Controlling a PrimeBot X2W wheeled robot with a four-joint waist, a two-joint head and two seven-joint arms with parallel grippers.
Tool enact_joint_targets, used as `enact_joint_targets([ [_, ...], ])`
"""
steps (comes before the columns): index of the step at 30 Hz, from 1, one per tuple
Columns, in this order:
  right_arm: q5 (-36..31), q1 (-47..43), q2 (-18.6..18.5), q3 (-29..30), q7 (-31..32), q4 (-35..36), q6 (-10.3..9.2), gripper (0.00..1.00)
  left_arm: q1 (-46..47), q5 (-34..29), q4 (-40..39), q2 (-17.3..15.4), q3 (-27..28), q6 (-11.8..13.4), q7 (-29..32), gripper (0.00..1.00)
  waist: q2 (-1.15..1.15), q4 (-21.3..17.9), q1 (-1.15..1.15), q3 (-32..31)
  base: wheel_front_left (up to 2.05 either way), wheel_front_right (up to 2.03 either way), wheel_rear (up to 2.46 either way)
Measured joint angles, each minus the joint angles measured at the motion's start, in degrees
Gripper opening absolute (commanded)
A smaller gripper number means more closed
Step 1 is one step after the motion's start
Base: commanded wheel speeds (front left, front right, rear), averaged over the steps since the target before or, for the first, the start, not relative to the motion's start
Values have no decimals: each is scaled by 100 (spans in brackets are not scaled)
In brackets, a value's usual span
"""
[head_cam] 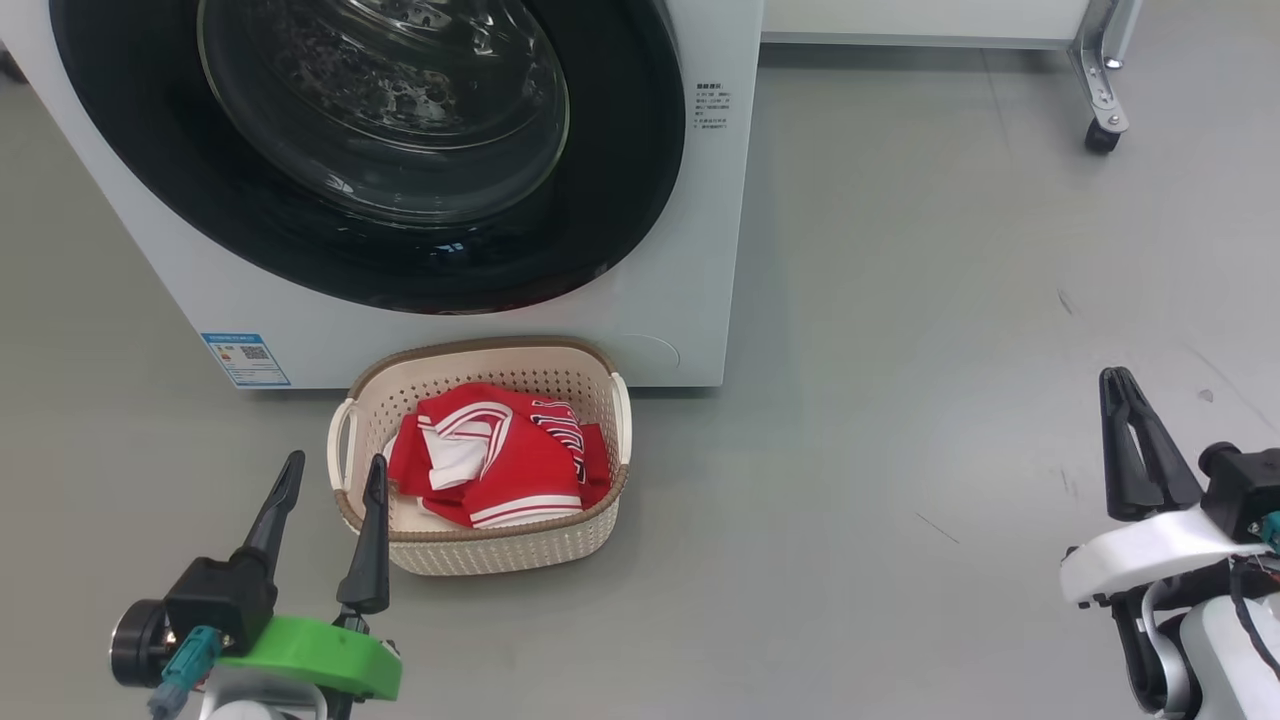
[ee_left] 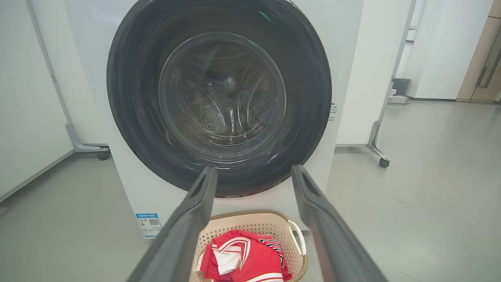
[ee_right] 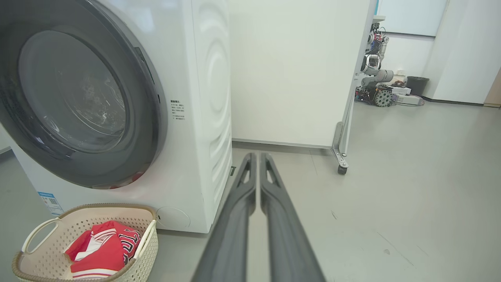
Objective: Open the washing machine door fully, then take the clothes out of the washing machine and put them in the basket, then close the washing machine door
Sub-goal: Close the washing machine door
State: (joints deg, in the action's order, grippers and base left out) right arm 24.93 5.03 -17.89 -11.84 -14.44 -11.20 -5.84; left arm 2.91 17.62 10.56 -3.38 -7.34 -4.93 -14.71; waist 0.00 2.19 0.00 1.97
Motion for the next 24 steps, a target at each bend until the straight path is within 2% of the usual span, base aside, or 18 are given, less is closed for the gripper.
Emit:
enact_joint_targets([
  [1, -22, -54, 20, 45, 0, 52, -34, 100, -2, -1, -1, 2, 0, 0, 0, 100, 0, -4, 0, 0, 0, 0, 0],
  [24, -348, -644, 271, 388, -1, 621, -79, 100, -63, -114, 40, 31, 46, -77, 0, 100, 0, -36, 0, 30, 0, 0, 0],
])
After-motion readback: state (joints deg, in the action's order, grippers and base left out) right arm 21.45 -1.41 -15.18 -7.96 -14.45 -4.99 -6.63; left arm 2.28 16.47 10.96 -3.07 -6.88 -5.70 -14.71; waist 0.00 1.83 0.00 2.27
